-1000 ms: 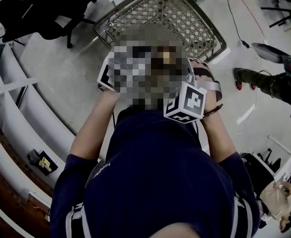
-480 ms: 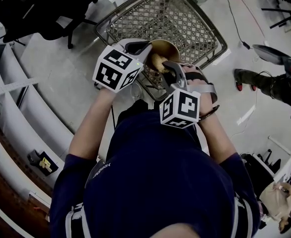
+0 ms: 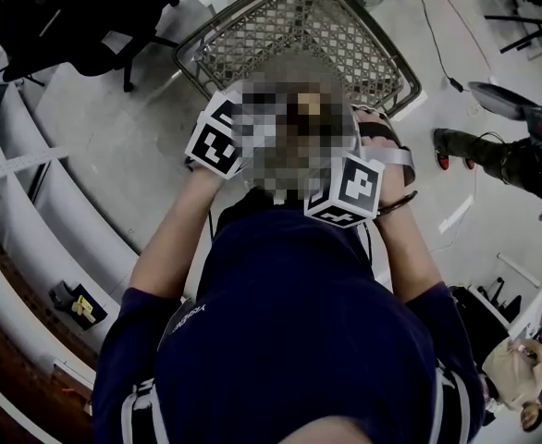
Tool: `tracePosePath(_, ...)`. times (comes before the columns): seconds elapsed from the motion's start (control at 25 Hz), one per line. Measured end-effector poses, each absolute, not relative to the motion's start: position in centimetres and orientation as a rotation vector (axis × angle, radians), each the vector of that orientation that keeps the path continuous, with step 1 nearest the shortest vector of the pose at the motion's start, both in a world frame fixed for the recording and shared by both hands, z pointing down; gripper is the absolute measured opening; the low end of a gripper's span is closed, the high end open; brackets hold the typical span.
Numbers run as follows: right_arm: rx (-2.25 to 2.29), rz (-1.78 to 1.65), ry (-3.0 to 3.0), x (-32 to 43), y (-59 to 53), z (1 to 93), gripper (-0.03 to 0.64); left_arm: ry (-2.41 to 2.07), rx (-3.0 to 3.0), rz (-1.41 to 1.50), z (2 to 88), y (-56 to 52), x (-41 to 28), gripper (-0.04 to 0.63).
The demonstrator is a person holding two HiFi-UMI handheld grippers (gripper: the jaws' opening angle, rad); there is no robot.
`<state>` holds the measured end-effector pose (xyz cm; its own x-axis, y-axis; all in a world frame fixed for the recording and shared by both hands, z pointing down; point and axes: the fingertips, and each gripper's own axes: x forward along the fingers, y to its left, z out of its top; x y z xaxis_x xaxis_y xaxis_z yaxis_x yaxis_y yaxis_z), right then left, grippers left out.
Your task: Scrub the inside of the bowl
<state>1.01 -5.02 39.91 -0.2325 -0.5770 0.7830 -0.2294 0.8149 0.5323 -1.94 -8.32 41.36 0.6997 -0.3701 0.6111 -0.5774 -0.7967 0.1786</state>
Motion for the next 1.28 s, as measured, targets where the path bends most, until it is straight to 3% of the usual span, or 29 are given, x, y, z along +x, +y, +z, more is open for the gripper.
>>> tracePosePath(0.88, 0.459, -0.31, -1.989, -0.6, -1.8, 39.6, 0.069, -0.75, 2.484, 0.489, 39.1, -9.9, -2.6, 0.011)
tracePosePath(1.28, 0.701, -0.286, -2.015, -0.1, -4.2, 37.3, 0.069, -0.711, 2.447, 0.401, 38.8, -8.9, -2.1, 0.011)
